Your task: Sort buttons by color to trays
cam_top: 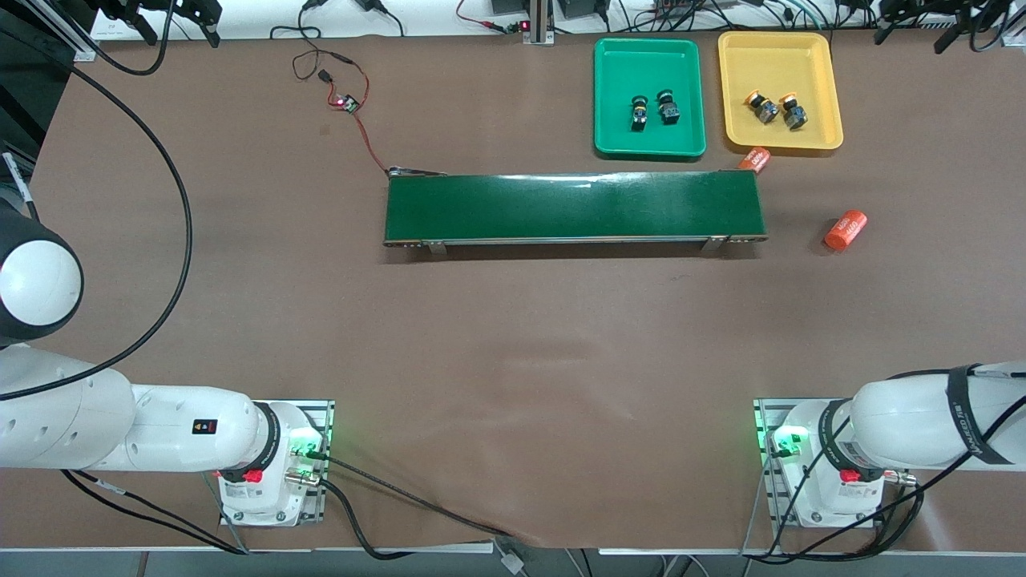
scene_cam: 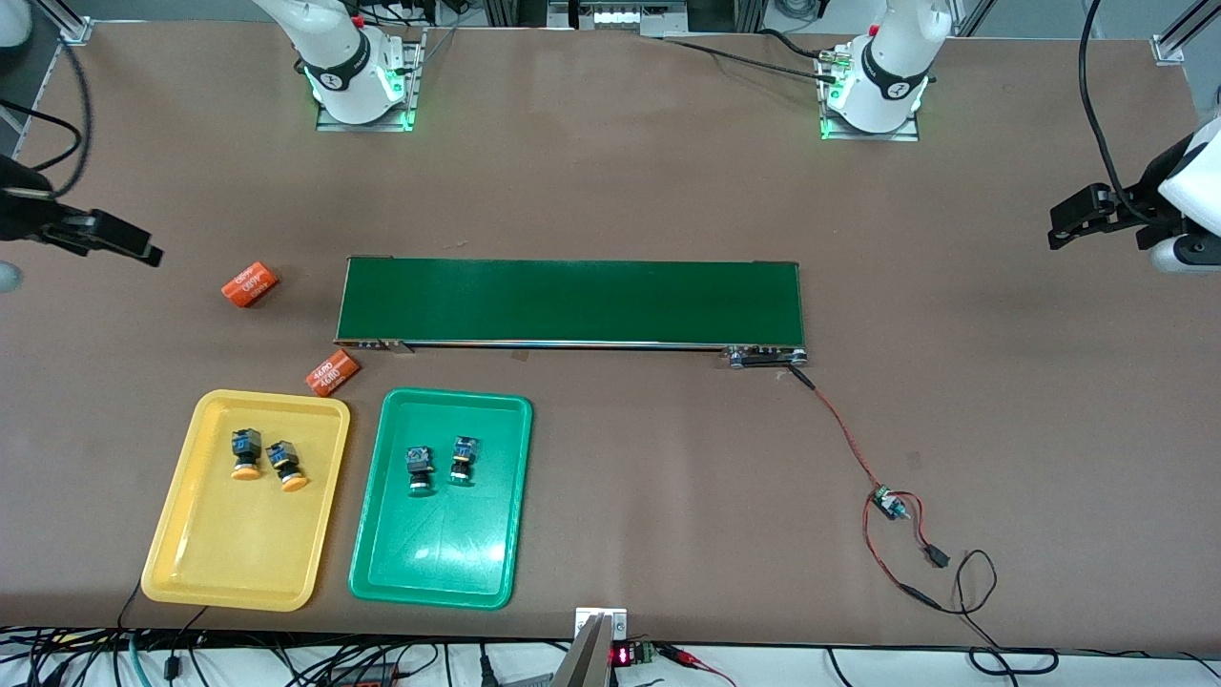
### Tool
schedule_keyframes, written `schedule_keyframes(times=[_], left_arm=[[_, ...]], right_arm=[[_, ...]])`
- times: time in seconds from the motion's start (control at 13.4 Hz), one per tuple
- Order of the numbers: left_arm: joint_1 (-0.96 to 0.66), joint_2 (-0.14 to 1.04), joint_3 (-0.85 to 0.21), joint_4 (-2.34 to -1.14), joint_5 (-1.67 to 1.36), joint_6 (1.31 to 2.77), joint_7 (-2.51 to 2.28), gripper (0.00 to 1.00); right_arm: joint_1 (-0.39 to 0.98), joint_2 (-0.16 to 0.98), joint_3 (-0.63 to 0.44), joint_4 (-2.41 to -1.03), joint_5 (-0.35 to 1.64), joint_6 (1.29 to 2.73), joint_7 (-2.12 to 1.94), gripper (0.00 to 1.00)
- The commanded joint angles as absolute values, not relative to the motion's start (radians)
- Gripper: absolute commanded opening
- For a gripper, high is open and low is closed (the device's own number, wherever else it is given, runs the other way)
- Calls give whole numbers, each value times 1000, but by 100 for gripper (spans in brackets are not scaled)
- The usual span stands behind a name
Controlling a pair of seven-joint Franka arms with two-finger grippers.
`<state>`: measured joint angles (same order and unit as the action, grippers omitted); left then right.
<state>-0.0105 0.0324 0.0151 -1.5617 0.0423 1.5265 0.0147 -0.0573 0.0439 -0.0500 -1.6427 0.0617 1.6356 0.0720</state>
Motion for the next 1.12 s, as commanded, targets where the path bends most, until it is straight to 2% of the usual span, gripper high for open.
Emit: schedule_keyframes(times=[0.0,1.05], left_arm=[[-9,34,17,-1543,29,1506,12,100],[-9,32,17,-1543,29,1506,12,100]], right_arm=[[-51,43,-38,-1612,49,1615,71,100],[-31,40,-8,-1611,8,1611,15,100]])
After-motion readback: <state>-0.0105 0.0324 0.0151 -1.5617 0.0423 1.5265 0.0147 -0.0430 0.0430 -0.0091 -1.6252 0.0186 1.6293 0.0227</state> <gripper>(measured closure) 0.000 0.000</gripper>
